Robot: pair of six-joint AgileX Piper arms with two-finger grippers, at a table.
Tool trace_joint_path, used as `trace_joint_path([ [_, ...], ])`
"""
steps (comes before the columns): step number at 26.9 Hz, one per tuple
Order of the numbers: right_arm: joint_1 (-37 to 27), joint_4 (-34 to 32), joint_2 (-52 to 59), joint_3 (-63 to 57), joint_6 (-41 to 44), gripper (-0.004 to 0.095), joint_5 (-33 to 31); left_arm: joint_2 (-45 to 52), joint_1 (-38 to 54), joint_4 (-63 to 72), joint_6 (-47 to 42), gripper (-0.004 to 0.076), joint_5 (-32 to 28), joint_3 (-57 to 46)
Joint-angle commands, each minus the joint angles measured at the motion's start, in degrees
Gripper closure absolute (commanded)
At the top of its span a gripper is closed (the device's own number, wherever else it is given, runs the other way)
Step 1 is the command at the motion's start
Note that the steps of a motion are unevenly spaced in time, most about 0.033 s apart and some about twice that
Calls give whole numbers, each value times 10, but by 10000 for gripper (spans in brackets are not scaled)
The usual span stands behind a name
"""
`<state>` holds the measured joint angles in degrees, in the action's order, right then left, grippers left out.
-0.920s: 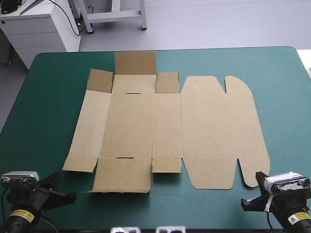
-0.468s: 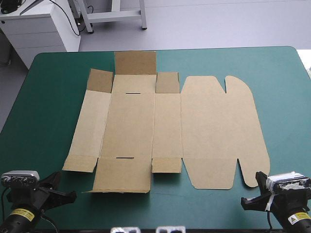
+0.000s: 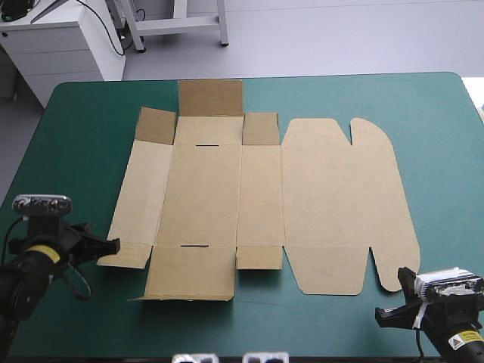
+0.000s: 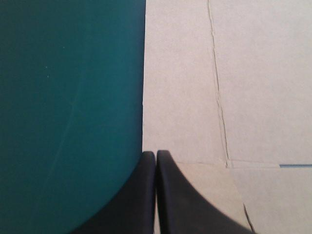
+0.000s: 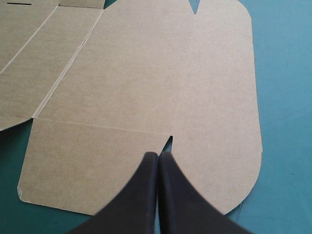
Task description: Fold the box
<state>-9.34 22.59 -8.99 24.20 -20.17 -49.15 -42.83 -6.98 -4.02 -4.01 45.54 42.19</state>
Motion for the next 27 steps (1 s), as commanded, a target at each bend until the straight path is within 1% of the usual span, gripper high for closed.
trace_joint_path([
  [1, 1, 8, -7, 16, -3, 922, 37, -80, -1, -11, 5, 732, -36, 63],
  [4, 1, 8, -7, 16, -3, 922, 37, -158, -1, -4, 30, 732, -34, 104],
  [8, 1, 8, -7, 16, -4, 922, 37, -242, 3, -4, 60, 727, -14, 147],
  [10, 1, 8, -7, 16, -4, 922, 37, -275, 17, 5, 80, 718, -7, 162],
  [11, 1, 8, -7, 16, -4, 922, 37, -291, 30, 19, 97, 706, -6, 167],
  [13, 1, 8, -7, 16, -4, 922, 37, -320, 64, 60, 144, 707, -5, 171],
  [16, 1, 7, -7, 16, -7, 922, 38, -351, 135, 170, 261, 707, -1, 171],
  [18, 1, 7, -7, 16, -9, 922, 38, -367, 187, 257, 360, 707, 17, 171],
  [21, 1, 6, -7, 16, -19, 922, 39, -388, 250, 363, 484, 707, 50, 171],
  [22, 1, 6, -7, 16, -19, 922, 39, -402, 282, 409, 558, 707, 76, 171],
  [23, 1, 5, -7, 16, -19, 922, 39, -409, 297, 434, 595, 707, 93, 171],
  [24, 1, 5, -7, 16, -19, 922, 39, -422, 322, 492, 661, 707, 131, 171],
  [26, 1, 5, -7, 16, -19, 922, 39, -444, 349, 543, 716, 707, 175, 171],
  [27, 1, 5, -7, 16, -19, 922, 39, -452, 355, 547, 712, 707, 175, 171],
])
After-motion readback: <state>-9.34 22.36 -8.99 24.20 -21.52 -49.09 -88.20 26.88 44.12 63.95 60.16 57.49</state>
